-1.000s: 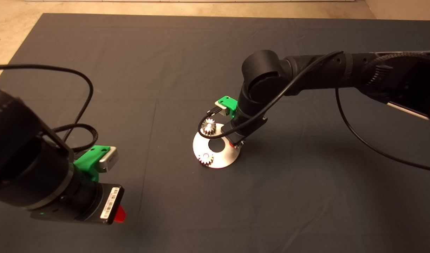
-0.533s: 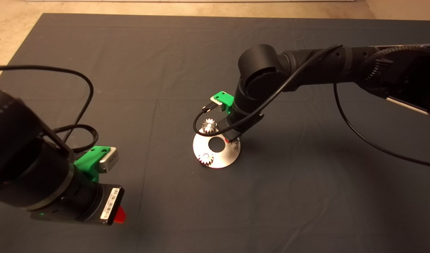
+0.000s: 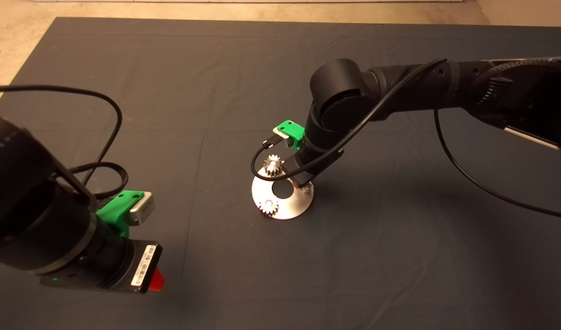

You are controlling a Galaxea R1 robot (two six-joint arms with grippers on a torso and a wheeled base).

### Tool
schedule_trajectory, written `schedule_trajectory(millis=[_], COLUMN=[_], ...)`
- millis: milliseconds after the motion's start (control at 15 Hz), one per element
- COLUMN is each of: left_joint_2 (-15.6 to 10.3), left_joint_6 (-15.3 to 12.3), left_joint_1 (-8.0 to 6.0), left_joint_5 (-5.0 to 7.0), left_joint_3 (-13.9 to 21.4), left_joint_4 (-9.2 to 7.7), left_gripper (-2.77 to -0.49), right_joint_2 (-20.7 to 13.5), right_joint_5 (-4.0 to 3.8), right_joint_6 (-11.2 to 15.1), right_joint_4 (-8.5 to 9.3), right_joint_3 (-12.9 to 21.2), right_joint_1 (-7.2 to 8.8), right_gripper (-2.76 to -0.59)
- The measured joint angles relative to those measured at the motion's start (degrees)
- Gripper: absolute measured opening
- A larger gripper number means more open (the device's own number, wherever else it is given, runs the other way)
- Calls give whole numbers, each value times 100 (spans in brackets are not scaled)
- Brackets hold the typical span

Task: Install three planetary gears onto the carrier pins

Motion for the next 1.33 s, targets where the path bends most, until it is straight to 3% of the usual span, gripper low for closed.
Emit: schedule_trajectory(millis=[200,1333], left_joint_2=[0,-1], left_joint_6=[0,0], left_joint_1=[1,1], left_joint_5=[0,0], left_joint_3=[0,18], left_joint_4=[0,0], left_gripper=[-182,-182], right_joint_2=[-93,-82], right_joint_5=[-26,2], right_joint_6=[0,0], right_joint_4=[-2,-11], right_joint_3=[0,11], right_joint_1=[-46,-174], right_gripper=[-229,-229])
